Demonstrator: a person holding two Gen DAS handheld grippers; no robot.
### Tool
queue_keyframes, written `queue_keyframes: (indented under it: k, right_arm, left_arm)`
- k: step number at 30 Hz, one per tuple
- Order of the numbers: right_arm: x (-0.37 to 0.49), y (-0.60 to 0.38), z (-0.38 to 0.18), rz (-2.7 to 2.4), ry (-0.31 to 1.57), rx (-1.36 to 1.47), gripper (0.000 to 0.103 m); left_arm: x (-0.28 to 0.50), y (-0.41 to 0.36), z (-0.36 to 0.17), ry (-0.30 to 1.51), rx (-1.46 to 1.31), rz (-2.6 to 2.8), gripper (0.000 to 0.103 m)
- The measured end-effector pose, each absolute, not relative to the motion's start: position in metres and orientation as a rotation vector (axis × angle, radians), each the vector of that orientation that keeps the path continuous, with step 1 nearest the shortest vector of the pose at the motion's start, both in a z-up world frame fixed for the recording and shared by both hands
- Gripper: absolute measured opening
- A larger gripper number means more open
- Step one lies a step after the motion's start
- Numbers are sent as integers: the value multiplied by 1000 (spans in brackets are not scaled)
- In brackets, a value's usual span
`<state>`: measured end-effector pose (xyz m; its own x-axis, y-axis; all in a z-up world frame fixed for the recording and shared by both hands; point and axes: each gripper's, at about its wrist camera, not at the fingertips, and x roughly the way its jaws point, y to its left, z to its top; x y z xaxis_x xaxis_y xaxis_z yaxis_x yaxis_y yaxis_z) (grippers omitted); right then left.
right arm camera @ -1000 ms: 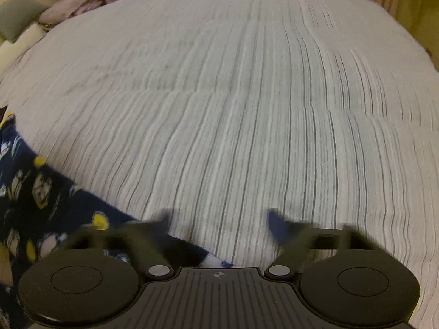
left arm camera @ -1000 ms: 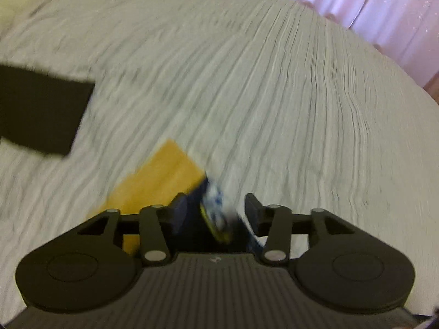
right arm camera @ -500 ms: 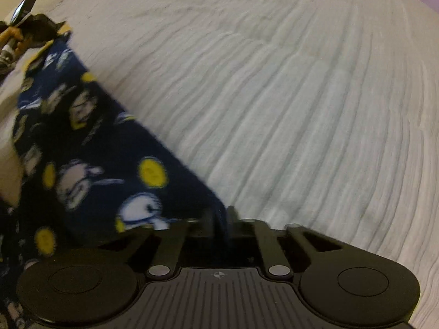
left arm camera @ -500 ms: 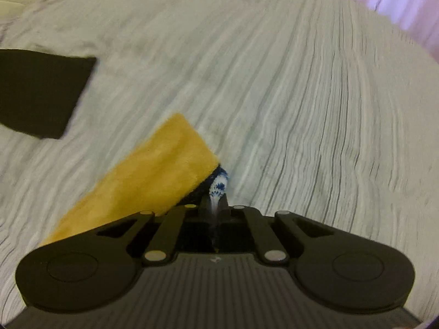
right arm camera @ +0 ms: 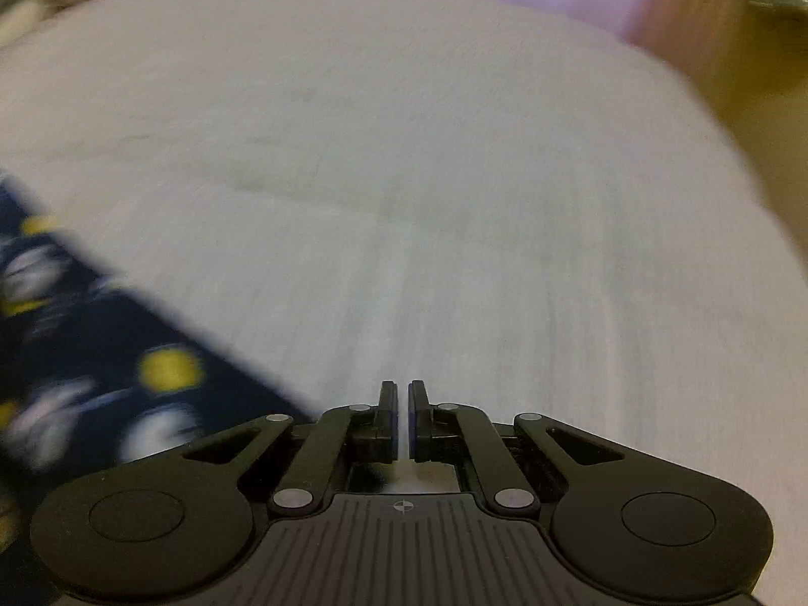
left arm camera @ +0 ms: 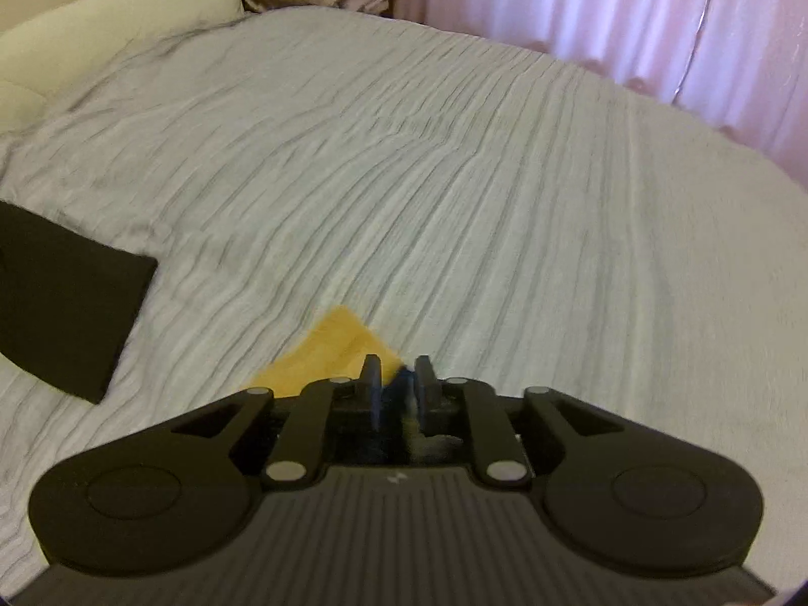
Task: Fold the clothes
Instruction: 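Pinch the yellow-lined leg edge with the left gripper and smooth it flat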
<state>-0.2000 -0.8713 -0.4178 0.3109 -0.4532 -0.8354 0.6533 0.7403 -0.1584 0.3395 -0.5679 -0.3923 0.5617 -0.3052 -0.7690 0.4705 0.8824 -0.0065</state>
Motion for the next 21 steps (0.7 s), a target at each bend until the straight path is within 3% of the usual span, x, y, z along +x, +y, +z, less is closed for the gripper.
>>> queue_keyframes:
  k: [3,4,5,6,7,10,15,16,18,21]
  right_arm:
    - [-220,-876,-414,-788,951,370,2]
    - [-228,-874,-412,-784,934,410,10]
    - [-235,-870,-409,-795,919,422,41]
    - [-243,-866,-406,-806,904,434,64]
    - [-251,-862,-403,-816,888,446,78]
    - [-272,-849,-396,-850,845,504,78]
    - [-286,-829,-387,-942,770,623,78]
    - [-286,-826,-385,-953,759,643,78]
    - [-288,-820,-385,-948,756,671,78]
    - [-295,-808,-375,-939,799,635,78]
  left_arm:
    - [343,-540,-394,834,222,-449,28]
    - [352,-524,-394,842,205,-431,33]
    - [359,-507,-393,859,177,-403,33]
    - [363,-488,-391,880,138,-375,33]
    - [364,-471,-389,900,97,-349,33]
    - [361,-427,-392,975,-18,-284,42]
    - [358,-394,-427,1137,-210,-251,46]
    - [359,-394,-436,1150,-251,-244,43]
    - [360,-399,-439,1091,-273,-266,10]
    - [353,-409,-420,908,-186,-347,6]
